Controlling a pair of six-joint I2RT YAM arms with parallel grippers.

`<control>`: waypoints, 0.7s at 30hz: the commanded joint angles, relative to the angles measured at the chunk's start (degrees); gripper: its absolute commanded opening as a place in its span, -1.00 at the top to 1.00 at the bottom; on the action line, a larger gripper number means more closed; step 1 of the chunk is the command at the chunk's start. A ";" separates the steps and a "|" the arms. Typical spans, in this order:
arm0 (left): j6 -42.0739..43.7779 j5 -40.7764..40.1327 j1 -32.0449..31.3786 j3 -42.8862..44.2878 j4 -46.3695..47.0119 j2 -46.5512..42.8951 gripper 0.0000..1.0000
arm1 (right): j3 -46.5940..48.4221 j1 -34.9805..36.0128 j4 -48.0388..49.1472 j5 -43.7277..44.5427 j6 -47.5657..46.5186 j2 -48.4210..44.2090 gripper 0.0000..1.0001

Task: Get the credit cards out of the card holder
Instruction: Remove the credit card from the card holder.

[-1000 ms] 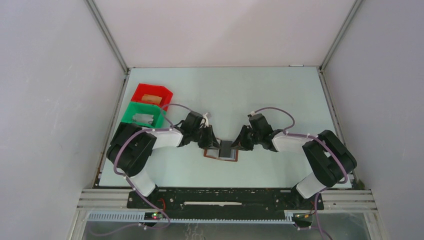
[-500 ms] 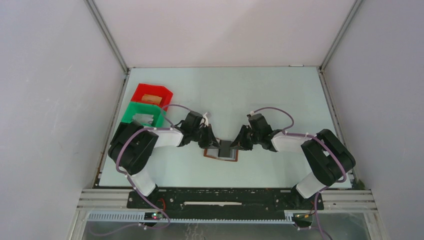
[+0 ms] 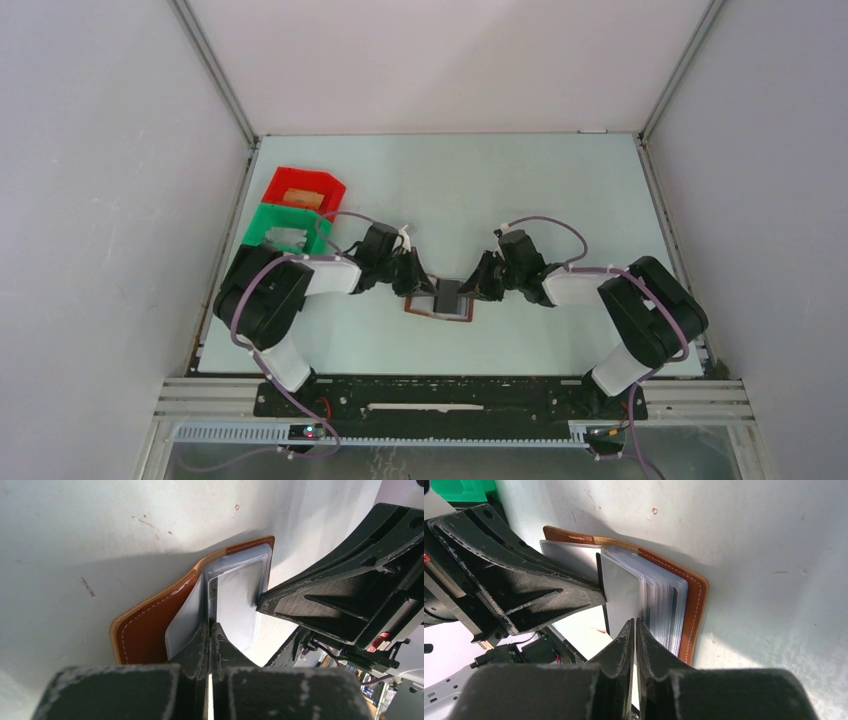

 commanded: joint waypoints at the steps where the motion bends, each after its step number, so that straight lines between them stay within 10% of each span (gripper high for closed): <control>1: 1.89 0.72 1.13 -1.55 0.27 -2.87 1.00 | -2.90 -0.03 -2.78 4.00 -1.06 3.92 0.75; 21: 5.42 -2.14 8.57 -6.56 -7.10 -10.70 1.00 | -3.98 -0.30 -1.98 3.11 -0.70 2.36 0.76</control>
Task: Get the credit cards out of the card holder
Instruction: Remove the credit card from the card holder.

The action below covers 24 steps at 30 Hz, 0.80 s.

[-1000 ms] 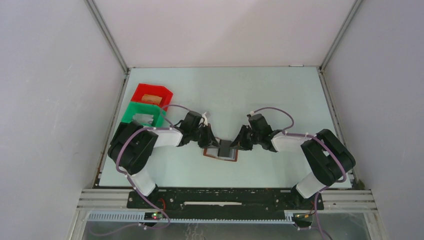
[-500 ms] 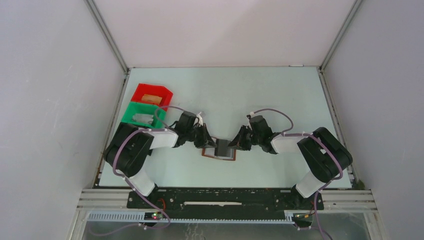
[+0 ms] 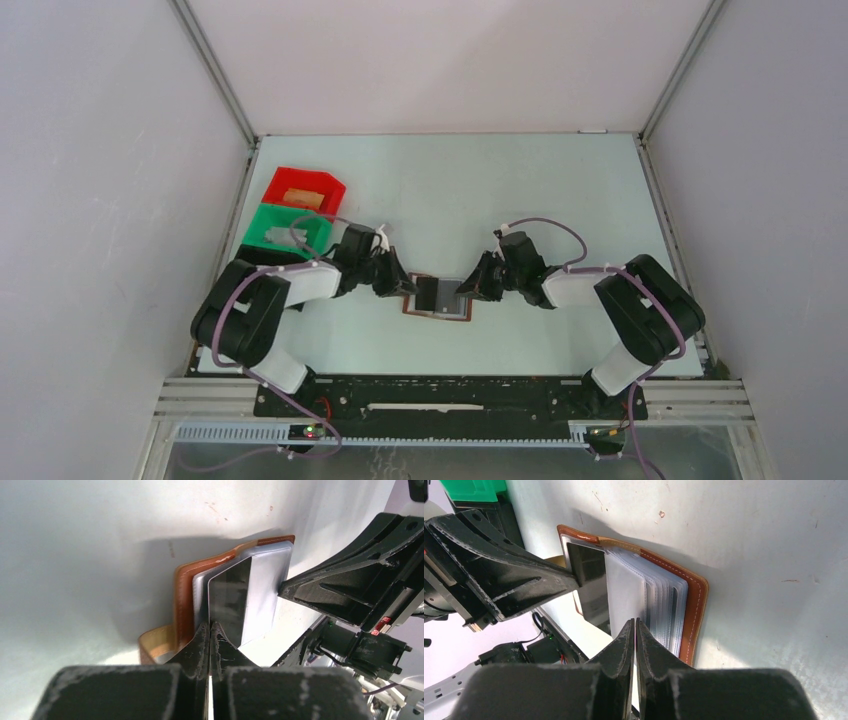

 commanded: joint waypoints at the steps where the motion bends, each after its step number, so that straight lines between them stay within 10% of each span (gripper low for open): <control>1: 2.49 -0.57 3.19 -2.49 -2.51 -4.07 1.00 | -2.43 0.65 -7.38 4.53 -1.87 0.62 0.76; 24: 4.92 2.70 2.32 2.24 -12.05 -11.12 1.00 | 2.35 7.71 -13.83 13.77 0.93 -13.06 0.51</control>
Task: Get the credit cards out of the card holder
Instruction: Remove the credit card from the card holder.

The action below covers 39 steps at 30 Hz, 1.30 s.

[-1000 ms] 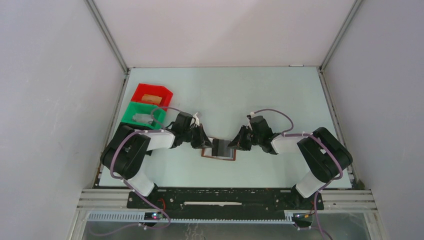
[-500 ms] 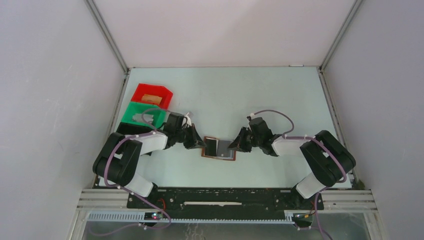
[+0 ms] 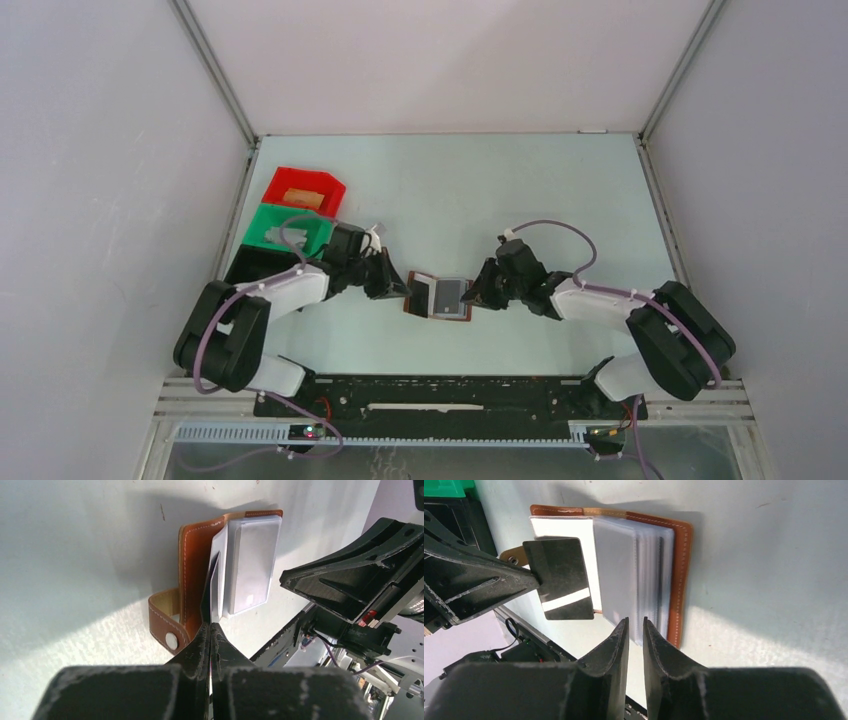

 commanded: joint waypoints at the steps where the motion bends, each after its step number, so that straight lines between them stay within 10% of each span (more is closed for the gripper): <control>1: 3.15 -0.34 -1.00 4.29 -5.34 -3.08 1.00 | 4.24 3.00 -0.84 3.43 0.73 -1.63 0.50; 39: 8.52 -12.44 -9.73 22.12 -21.01 2.31 1.00 | 13.78 6.13 -3.58 2.71 1.45 12.22 0.58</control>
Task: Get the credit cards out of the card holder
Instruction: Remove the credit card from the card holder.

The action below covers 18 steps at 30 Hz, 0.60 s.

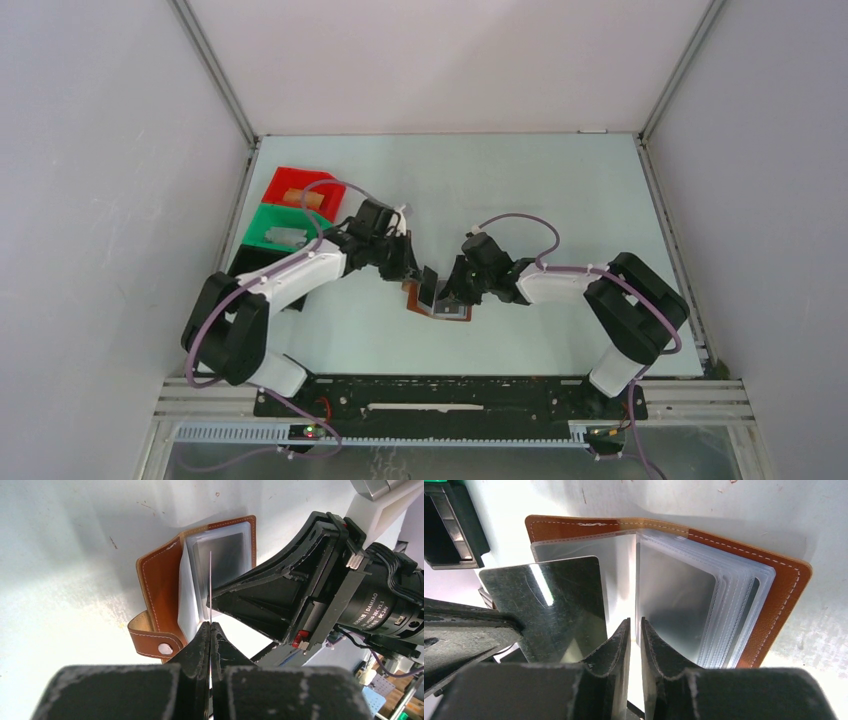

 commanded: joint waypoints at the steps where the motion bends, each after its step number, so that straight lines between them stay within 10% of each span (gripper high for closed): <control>1: 2.29 -3.78 -1.44 5.42 -4.09 0.50 1.00 | 1.39 -0.26 -4.10 2.57 -0.60 -2.82 0.58; 18: 4.18 -16.75 -5.81 15.41 -16.59 0.17 1.00 | -8.71 -11.06 -18.80 13.85 -5.24 -27.90 0.48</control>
